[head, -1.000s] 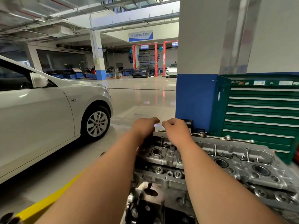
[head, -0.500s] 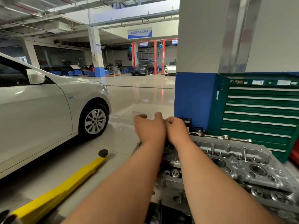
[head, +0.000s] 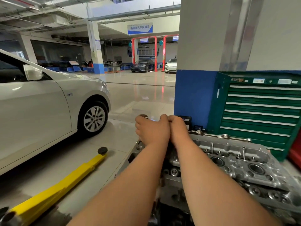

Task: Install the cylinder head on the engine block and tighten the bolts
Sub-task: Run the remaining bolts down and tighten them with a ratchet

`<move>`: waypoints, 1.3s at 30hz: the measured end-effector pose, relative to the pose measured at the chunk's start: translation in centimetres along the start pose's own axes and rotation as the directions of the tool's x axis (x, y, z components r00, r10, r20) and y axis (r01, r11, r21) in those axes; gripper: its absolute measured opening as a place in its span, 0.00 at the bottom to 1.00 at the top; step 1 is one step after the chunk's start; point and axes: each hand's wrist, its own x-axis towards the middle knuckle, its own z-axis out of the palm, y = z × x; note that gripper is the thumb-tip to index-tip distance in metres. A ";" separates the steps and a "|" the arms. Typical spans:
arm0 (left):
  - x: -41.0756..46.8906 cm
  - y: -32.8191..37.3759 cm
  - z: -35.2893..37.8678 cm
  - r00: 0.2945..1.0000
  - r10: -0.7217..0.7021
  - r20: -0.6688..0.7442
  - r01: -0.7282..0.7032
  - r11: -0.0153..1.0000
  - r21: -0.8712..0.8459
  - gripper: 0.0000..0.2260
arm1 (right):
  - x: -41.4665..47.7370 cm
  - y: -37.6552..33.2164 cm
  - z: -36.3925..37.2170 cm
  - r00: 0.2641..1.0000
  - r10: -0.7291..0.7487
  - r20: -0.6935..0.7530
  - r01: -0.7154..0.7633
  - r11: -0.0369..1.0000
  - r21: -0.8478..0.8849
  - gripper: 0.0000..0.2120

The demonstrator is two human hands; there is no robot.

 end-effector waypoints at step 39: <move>-0.3 -0.1 0.5 0.996 -0.057 -0.067 0.047 0.989 -0.137 0.13 | 0.2 0.0 0.0 1.000 0.018 0.017 -0.018 1.000 -0.008 0.10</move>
